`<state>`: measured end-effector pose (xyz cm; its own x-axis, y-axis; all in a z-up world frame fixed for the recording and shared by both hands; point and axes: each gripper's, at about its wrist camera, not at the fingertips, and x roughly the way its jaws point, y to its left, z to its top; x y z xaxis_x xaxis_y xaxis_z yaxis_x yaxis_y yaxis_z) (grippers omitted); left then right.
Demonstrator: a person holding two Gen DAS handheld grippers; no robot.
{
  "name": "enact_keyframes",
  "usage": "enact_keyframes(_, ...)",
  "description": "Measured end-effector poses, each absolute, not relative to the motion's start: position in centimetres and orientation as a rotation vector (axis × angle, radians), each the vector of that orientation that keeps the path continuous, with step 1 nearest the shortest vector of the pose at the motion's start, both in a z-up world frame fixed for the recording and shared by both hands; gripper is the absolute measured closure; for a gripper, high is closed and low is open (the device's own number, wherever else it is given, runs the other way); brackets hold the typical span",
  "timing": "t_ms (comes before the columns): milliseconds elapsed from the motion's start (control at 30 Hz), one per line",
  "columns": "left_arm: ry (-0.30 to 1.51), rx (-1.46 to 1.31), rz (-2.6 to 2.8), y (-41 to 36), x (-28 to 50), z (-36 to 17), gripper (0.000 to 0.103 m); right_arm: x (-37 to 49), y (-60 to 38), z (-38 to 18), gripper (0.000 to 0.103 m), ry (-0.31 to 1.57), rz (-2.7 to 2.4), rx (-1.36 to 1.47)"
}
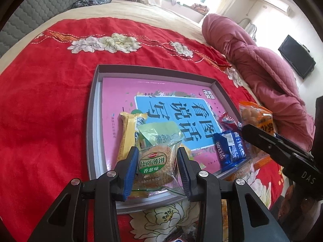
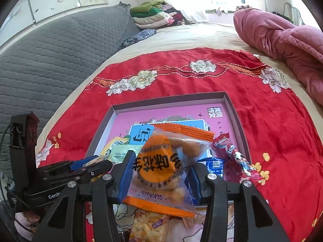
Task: Organize snacks
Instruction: 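Carry the biscuit pack with the left tool over the tray while the right carries the peanut bag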
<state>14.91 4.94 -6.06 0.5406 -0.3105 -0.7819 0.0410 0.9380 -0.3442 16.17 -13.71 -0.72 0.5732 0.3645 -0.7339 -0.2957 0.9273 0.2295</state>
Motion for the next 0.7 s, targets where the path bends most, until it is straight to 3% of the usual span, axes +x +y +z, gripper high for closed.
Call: enact_keyframes(700,1.011,-0.287,-0.215,4.7,15.2,-7.0,0.063,16.9,-11.5,-4.6,0.054,0.963,0.405,-0.002)
